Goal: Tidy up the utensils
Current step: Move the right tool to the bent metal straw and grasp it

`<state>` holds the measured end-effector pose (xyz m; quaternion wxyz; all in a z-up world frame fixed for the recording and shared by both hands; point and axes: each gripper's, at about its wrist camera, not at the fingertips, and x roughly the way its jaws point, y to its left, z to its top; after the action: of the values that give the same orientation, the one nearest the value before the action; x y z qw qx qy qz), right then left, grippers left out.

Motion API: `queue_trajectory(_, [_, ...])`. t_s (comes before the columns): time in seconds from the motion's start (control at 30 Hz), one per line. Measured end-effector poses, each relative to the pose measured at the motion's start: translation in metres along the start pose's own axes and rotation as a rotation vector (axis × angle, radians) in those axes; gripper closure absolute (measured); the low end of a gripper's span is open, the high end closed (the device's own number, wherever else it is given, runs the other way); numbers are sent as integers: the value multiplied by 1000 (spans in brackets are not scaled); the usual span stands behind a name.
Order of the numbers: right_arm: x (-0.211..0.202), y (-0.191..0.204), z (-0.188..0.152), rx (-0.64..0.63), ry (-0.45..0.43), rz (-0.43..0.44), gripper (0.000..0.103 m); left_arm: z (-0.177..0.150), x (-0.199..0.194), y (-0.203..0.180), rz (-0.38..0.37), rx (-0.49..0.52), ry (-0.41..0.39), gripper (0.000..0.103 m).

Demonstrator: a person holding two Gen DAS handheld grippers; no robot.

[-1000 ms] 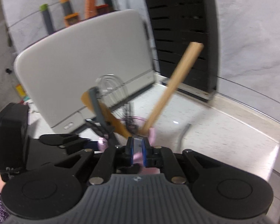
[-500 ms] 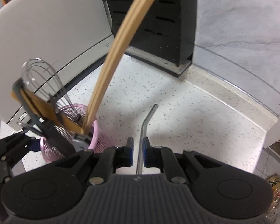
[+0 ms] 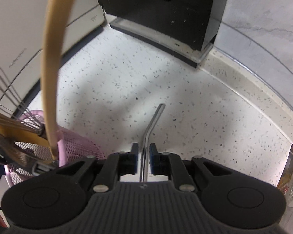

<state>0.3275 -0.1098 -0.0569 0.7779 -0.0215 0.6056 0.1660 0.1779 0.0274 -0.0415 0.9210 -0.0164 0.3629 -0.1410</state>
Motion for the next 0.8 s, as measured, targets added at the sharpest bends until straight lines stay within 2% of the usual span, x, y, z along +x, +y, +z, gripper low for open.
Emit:
queue_trajectory(0.2, [9, 0, 7, 8, 44, -10, 86, -1, -1, 1, -6, -1, -2, 18])
queue_trajectory(0.8, [18, 26, 10, -77, 67, -101, 87, -1, -4, 3, 12, -29, -4, 18])
